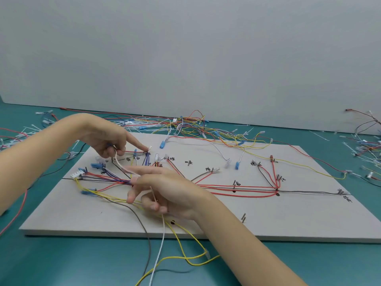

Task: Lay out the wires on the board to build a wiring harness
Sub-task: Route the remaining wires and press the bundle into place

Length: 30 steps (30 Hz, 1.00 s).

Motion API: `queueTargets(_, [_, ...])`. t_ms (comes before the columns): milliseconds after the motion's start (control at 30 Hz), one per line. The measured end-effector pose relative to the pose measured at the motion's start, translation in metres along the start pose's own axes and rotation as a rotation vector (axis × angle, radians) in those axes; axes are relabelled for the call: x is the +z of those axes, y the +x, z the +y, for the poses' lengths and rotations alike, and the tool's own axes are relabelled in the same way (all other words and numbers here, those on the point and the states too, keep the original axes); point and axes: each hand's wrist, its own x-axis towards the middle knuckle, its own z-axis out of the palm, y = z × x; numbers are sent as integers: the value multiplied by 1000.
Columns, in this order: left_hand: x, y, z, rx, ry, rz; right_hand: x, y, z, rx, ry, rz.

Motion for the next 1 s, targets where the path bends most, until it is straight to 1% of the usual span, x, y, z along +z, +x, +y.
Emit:
queueTargets(133, [-6,2,-6,-2,41,-25,8,5,6,18,83,57])
queueTargets(233, [-8,3,-7,11,93,10,10,5,5,53,171,39])
queueTargets(433, [-8,6,-21,77,125,59,7,4,4,96,111,-6])
queueTargets(500, [-9,8,-28,95,133,133,7,5,4,102,128,-1])
queueTargets(600, [-16,11,-41,103,143,313,7,7,5,90,161,6])
queueTargets(667, [-20,13,-52,110,117,366,7,8,6,81,118,11])
queueTargets(733, [-20,14,-60,118,83,376,7,7,7,73,64,21])
queueTargets(833, [-18,16,-68,180,-34,342,8,6,7,62,36,49])
queueTargets(1000, [-10,11,-67,207,5,355,9,5,9,65,22,129])
